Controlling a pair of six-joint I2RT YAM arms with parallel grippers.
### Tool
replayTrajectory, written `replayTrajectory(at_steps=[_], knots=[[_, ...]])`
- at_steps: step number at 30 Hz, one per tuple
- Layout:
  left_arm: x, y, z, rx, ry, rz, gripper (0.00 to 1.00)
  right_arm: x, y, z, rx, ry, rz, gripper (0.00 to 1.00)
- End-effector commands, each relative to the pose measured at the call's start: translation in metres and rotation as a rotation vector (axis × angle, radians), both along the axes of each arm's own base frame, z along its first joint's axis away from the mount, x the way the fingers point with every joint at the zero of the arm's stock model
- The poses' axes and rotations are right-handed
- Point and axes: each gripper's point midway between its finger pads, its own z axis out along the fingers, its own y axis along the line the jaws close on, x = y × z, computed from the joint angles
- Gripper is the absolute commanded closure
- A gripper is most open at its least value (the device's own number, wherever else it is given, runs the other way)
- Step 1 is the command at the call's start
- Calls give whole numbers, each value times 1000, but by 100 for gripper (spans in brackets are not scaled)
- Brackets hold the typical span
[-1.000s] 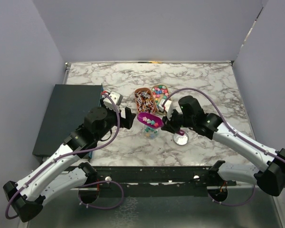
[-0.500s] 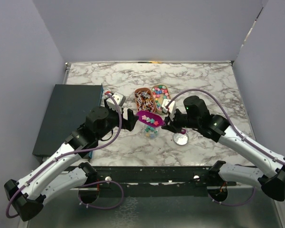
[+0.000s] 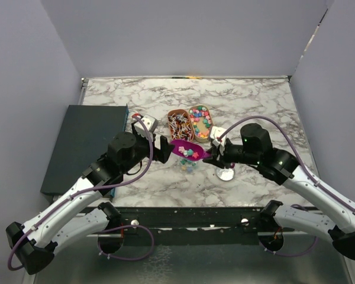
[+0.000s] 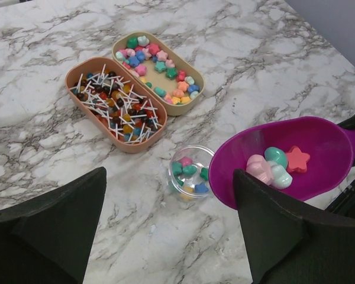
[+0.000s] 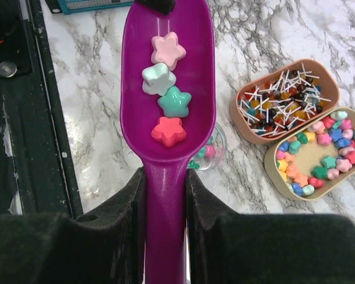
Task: Pack the candies
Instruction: Place the fake candies in the packing bottle.
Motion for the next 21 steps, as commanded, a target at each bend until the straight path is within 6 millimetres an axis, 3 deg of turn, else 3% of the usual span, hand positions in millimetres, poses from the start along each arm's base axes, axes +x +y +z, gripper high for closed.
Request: replayTrajectory(at_steps=[1, 14, 17, 21], knots=[[0, -2, -8, 21, 10, -16, 12, -9, 9, 32, 126, -98, 67, 99], [0, -3, -9, 22, 15, -24, 12, -13, 8, 53, 228, -130, 51, 99], [0, -3, -8, 20, 14, -23, 12, -9, 4, 46, 179, -102, 17, 99], [0, 0, -5, 13, 6, -8, 12, 0, -4, 21, 51, -34, -39, 99]])
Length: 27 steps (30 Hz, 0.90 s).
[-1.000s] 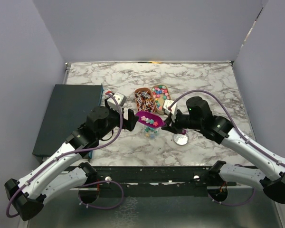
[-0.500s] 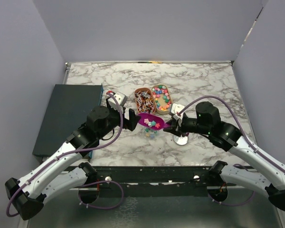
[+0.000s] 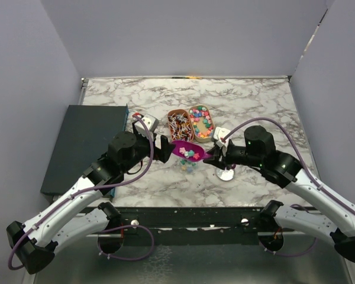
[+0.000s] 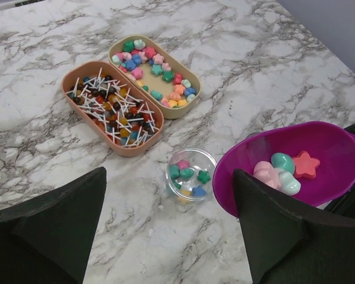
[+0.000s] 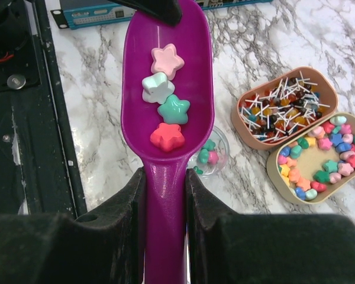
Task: Pack the candies
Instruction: Place the fake candies in the packing bottle.
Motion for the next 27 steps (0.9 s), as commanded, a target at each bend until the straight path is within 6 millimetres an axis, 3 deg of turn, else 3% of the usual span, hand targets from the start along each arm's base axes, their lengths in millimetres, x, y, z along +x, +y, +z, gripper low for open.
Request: replayTrajectory(at_steps=[1, 13, 27], knots=[[0, 7, -9, 32, 15, 18, 12, 9, -3, 7, -53, 8, -50, 99], [8, 39, 10, 5, -55, 185, 11, 9, -41, -46, -379, 151, -140, 99], [5, 47, 18, -10, -78, 210, 11, 15, -60, -69, -574, 244, -208, 99]])
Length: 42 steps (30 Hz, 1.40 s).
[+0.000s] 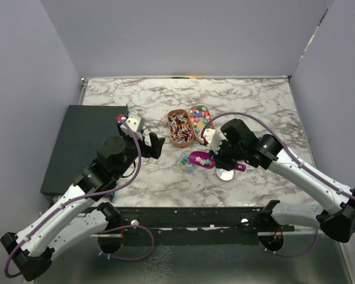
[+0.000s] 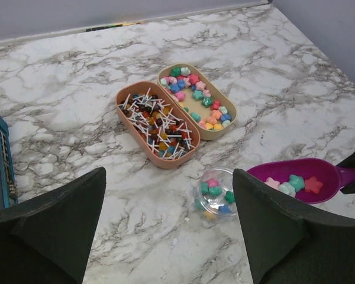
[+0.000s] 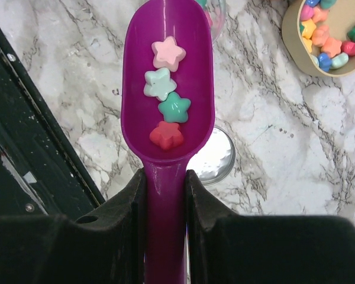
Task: Pack the candies
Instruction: Place the fake candies in the packing bottle.
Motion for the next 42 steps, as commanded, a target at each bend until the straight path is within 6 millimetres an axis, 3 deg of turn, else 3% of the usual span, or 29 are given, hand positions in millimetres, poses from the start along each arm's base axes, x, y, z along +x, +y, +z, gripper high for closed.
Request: replayTrajectory(at_steps=[1, 11, 24, 30, 36, 42], knots=[[0, 8, -4, 14, 3, 29, 11, 6, -10, -1, -85, 6, -39, 99], [-2, 10, -2, 10, 0, 27, 11, 17, -14, -14, -215, 73, -97, 99], [-4, 12, 2, 3, -10, 29, 12, 21, -12, -12, -351, 107, -107, 100], [-5, 13, 4, -3, -16, 32, 11, 22, -5, -5, -400, 88, -93, 99], [-6, 14, 6, -8, -22, 33, 11, 26, -13, 3, -505, 49, -119, 100], [-7, 14, 7, -8, -25, 30, 11, 31, -10, 17, -498, 11, -128, 99]])
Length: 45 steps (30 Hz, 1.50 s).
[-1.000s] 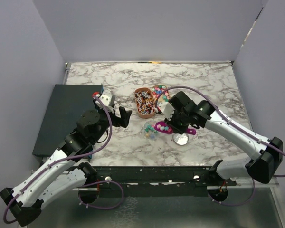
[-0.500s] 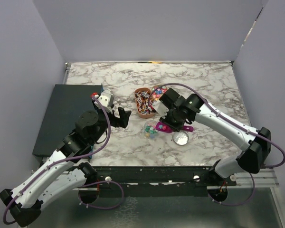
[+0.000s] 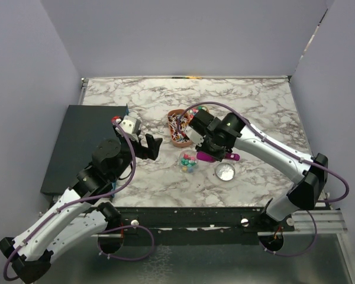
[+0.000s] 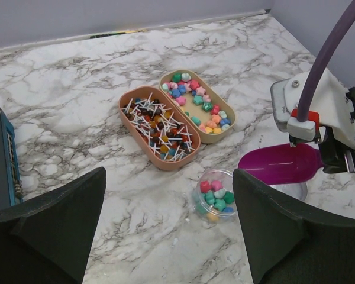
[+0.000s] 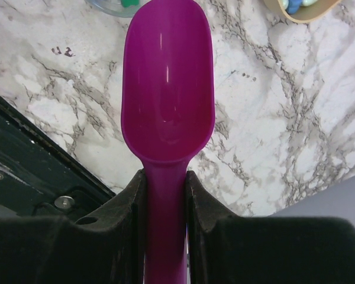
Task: Pack the candies
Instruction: Place the fake candies in the packing bottle, then scoop the fake candies from the storage box.
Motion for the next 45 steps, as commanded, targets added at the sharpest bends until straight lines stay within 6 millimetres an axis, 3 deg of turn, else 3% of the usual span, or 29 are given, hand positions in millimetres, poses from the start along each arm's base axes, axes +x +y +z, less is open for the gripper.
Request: replayTrajectory(at_steps=[1, 10, 17, 30, 36, 45], knots=[[0, 6, -2, 9, -3, 23, 11, 5, -9, 17, -43, -49, -19, 99], [-3, 5, -1, 8, -7, 18, 12, 27, -2, 47, 58, -215, -82, 99], [-4, 6, 0, 4, -9, 19, 11, 57, -3, 51, 99, -208, -248, 99], [-5, 7, 2, 2, -14, 19, 11, 101, -5, 20, 40, -102, -434, 99], [-5, 7, 2, 3, -16, 21, 11, 105, 25, 19, 153, -45, -374, 99], [-6, 9, 4, 1, -22, 30, 12, 103, 48, 5, 182, 57, -379, 99]])
